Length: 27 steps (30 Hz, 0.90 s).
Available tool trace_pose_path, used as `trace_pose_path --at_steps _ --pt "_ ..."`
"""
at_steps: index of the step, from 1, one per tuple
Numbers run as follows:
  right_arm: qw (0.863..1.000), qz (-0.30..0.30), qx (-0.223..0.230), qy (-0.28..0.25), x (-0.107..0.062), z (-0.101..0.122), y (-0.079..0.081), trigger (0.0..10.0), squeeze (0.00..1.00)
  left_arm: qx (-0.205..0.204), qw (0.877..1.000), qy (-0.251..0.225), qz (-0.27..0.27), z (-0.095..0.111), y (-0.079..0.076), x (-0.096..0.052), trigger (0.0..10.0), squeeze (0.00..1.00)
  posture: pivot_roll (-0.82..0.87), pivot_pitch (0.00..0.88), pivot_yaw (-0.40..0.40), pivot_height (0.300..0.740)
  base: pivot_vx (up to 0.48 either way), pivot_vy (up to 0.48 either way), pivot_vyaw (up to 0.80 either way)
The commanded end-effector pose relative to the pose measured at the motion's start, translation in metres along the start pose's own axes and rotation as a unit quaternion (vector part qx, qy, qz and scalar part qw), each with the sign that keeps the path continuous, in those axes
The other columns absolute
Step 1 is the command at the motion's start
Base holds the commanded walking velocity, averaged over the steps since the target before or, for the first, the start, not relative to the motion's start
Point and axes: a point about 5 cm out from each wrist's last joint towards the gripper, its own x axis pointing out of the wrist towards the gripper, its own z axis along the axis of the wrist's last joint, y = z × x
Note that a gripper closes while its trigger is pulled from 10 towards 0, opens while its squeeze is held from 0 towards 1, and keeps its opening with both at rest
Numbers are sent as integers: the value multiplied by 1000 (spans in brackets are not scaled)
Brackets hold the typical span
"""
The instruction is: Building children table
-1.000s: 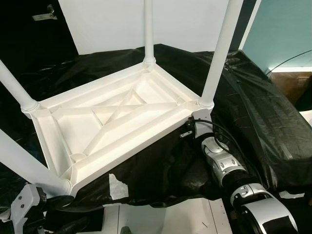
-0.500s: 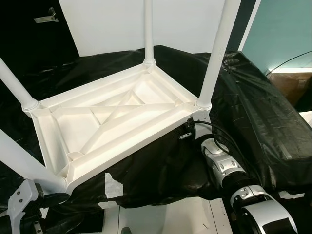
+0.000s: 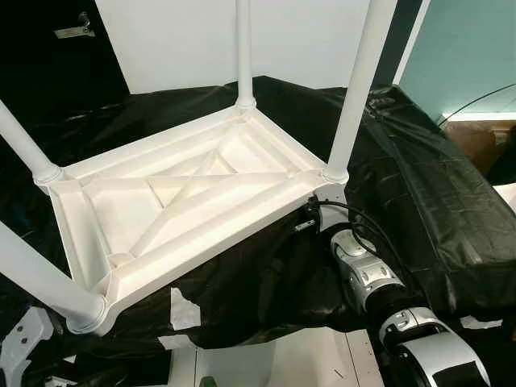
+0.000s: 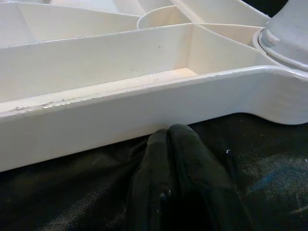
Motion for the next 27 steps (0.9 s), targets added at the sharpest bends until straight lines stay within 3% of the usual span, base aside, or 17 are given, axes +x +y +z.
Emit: trace_pose_path --at_steps 1,3,4,6,11,14,16,18,21,24,27 --pt "1000 4 2 10 -1 -3 2 10000 0 3 999 22 24 -3 6 -6 10000 733 165 30 -11 740 0 0 0" --pt "1000 6 3 10 -1 -3 4 10000 0 22 993 42 109 -7 26 -11 10000 733 164 31 -10 740 0 0 0" --pt "1000 6 3 10 -1 -3 4 10000 0 22 993 42 109 -7 26 -11 10000 733 164 31 -10 740 0 0 0" --pt "1000 11 4 10 -1 -4 8 10000 0 35 981 48 182 -6 45 -17 10000 733 161 30 -11 740 0 0 0" --pt "1000 16 5 12 -3 -6 12 10000 0 52 971 22 232 4 57 -25 10000 733 159 31 -11 740 0 0 0" --pt "1000 16 5 12 -3 -6 12 10000 0 52 971 22 232 4 57 -25 10000 733 159 31 -11 740 0 0 0" --pt "1000 17 6 13 -3 -7 13 10000 0 62 966 -1 253 11 62 -30 10000 729 157 31 -11 740 0 0 0" --pt "1000 17 6 14 -3 -7 12 10000 0 90 962 -65 251 29 63 -38 10000 733 155 30 -12 740 0 0 0" --pt "1000 16 6 15 -3 -7 12 10000 0 100 962 -86 239 36 61 -42 10000 737 154 29 -11 740 0 0 0" --pt "1000 16 7 16 -3 -7 11 10000 0 98 965 -98 222 40 58 -47 10000 745 150 27 -12 740 0 0 0" --pt "1000 15 7 18 -4 -9 11 10000 0 73 978 -102 167 41 50 -61 10000 757 147 27 -10 740 0 0 0"
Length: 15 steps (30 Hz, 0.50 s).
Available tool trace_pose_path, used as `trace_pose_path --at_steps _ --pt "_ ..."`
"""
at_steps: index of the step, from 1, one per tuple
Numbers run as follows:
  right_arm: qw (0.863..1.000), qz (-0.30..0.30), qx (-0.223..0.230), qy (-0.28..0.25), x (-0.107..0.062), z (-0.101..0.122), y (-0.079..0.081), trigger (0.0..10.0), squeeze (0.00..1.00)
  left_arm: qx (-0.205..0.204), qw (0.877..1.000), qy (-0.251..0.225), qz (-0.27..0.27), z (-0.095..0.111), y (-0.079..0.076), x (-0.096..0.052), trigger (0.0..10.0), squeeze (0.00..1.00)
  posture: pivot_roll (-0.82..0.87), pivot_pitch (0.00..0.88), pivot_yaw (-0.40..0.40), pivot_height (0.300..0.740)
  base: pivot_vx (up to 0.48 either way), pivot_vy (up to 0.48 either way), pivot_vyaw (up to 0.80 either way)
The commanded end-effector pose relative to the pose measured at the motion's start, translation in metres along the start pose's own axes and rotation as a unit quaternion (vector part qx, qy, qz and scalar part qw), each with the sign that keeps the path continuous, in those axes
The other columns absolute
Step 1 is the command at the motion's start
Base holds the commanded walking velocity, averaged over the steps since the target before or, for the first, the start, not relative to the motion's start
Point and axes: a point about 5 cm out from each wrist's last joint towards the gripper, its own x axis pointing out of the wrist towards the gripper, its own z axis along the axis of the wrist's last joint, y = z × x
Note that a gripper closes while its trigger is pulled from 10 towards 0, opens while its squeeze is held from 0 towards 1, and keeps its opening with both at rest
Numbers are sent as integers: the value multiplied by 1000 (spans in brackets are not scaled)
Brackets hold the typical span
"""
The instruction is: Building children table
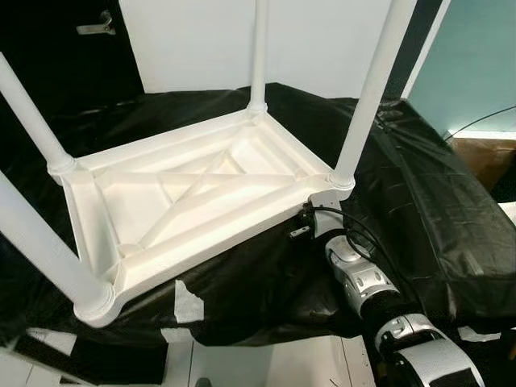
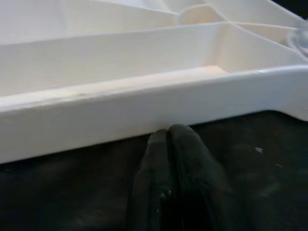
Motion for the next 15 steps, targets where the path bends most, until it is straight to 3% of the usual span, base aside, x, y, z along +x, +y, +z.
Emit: trace_pose_path --at_steps 1,5,12,15 --pt "1000 -1 1 8 -2 -4 0 10000 0 -22 997 15 -75 -5 -7 -6 10000 765 147 27 -10 740 0 0 0" --pt "1000 -2 2 11 -3 -5 -1 10000 0 -21 995 20 -93 -6 -9 -6 10000 765 149 28 -8 740 0 0 0" --pt "1000 -4 2 9 -2 -4 -2 10000 0 -15 988 -44 -145 9 -27 16 10000 745 144 22 -4 740 0 0 0" --pt "1000 -5 2 10 -1 -4 -3 10000 0 -24 984 -54 -169 12 -33 16 10000 737 139 19 -3 740 0 0 0"
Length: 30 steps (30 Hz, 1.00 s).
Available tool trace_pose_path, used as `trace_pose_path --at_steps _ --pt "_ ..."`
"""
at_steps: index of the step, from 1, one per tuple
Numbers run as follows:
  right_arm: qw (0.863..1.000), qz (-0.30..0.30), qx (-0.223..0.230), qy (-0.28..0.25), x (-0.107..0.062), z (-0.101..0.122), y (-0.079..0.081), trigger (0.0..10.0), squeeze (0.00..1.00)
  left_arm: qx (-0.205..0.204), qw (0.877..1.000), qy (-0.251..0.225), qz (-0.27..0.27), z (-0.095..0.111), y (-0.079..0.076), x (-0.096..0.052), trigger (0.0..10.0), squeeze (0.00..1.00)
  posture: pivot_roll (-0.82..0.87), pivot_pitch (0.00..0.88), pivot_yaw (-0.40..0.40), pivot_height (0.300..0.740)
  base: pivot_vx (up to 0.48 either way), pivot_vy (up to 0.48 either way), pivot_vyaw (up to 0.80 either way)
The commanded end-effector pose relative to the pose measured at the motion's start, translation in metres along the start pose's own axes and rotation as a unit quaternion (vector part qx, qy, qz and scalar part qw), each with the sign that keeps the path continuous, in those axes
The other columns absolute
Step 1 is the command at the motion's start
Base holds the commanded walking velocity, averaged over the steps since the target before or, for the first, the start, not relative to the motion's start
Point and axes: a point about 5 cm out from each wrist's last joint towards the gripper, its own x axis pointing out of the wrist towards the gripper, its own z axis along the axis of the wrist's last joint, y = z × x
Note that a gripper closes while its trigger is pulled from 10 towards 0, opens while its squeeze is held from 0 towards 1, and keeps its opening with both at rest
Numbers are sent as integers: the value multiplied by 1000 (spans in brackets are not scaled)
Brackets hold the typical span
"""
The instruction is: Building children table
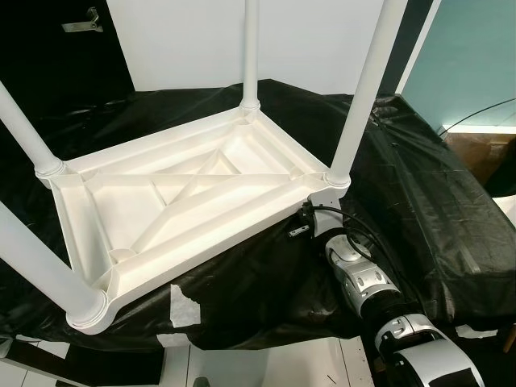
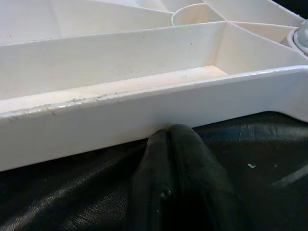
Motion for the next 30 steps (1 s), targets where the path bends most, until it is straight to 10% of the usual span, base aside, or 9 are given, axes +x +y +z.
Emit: trace_pose_path --at_steps 1,5,14,30 --pt "1000 -3 1 14 -1 -5 -2 10000 0 -9 992 -6 -125 1 -18 2 10000 737 139 19 -3 740 0 0 0" --pt "1000 -4 -3 20 -2 -9 -3 10000 0 -14 987 9 -159 -2 -24 -4 10000 494 140 19 -10 740 0 0 0" --pt "1000 -1 -9 21 -1 -8 -1 10000 0 -25 967 -109 -231 19 -55 48 10000 514 137 23 -15 740 0 0 0" --pt "999 -20 -8 40 -5 -15 -15 10000 0 -11 916 -175 -362 56 -100 87 10000 514 98 30 8 740 0 0 0"
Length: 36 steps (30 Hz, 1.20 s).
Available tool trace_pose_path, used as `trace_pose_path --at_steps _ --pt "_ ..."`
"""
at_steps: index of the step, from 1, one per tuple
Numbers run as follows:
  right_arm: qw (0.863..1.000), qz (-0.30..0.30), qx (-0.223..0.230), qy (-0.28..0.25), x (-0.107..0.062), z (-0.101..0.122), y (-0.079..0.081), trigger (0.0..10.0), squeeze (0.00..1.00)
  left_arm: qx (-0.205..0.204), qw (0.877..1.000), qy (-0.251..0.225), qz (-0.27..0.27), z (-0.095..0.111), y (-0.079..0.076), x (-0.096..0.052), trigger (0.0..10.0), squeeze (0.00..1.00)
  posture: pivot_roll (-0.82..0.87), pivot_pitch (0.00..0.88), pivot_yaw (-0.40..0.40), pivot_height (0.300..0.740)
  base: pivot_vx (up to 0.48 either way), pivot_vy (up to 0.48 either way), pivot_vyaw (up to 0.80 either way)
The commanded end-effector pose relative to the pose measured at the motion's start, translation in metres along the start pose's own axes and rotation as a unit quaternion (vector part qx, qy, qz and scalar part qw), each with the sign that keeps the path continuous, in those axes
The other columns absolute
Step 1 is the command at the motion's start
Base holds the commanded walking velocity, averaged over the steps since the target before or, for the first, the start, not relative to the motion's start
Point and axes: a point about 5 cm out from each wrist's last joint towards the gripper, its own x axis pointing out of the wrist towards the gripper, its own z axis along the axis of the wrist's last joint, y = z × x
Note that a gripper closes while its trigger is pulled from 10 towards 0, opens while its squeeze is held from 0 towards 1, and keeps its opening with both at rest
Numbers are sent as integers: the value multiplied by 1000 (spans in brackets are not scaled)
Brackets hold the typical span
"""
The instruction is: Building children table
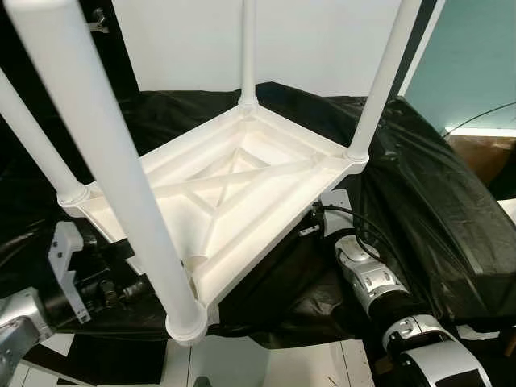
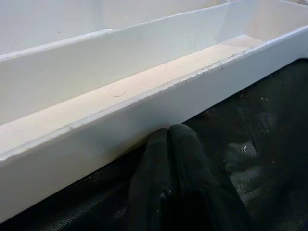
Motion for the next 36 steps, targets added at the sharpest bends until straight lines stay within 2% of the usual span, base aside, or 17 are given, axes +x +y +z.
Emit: trace_pose_path --at_steps 1,2,10,21,22,23,24,25,26,27,28,29,31,32,34,35,36 --pt "1000 -3 -1 23 1 -7 -5 10000 0 4 992 -13 -123 4 -16 13 10000 514 94 31 12 740 0 0 0" --pt "1000 -3 -1 23 1 -7 -5 10000 0 4 992 -13 -123 4 -16 13 10000 514 94 31 12 740 0 0 0" --pt "998 -40 -24 37 16 14 -50 10000 0 -7 986 -46 -159 8 -16 47 10000 514 103 28 27 740 0 0 0" --pt "999 -9 -25 40 23 25 -49 10000 0 -24 984 -67 -164 4 -16 66 10000 514 115 23 31 740 0 0 0" --pt "999 -11 -24 43 23 25 -50 10000 0 -19 988 -71 -135 0 -10 73 10000 498 108 22 32 740 0 0 0" --pt "999 -11 -24 43 23 25 -50 10000 0 -19 988 -71 -135 0 -10 73 10000 498 108 22 32 740 0 0 0" --pt "999 -11 -20 41 24 26 -49 10000 0 -10 993 -70 -93 -4 0 81 10000 290 103 21 29 740 0 0 0" --pt "999 -11 -20 41 24 26 -49 10000 0 -10 993 -70 -93 -4 0 81 10000 290 103 21 29 740 0 0 0" --pt "999 -10 -17 39 24 27 -49 10000 0 -3 996 -68 -65 -7 7 86 10000 133 103 21 29 740 0 0 0" --pt "999 -10 -17 39 24 27 -49 10000 0 -3 996 -68 -65 -7 7 86 10000 133 103 21 29 740 0 0 0" --pt "999 -7 -17 39 24 25 -46 10000 0 6 998 -56 -10 -12 19 94 10000 0 95 22 28 740 0 0 0" --pt "999 -7 -17 39 24 25 -46 10000 0 6 998 -56 -10 -12 19 94 10000 0 95 22 28 740 0 0 0" --pt "999 4 -5 38 21 18 -37 10000 0 19 995 -19 97 -21 44 107 10000 0 85 25 24 740 0 0 0" --pt "999 4 -5 38 21 18 -37 10000 0 19 995 -19 97 -21 44 107 10000 0 85 25 24 740 0 0 0" --pt "999 11 0 35 17 11 -30 10000 0 27 986 -5 162 -23 59 114 10000 0 65 26 26 740 0 0 0" --pt "999 14 2 33 14 7 -25 10000 0 45 979 24 198 -28 67 117 10000 0 53 28 31 740 0 0 0" --pt "999 14 2 33 14 7 -25 10000 0 45 979 24 198 -28 67 117 10000 0 53 28 31 740 0 0 0"
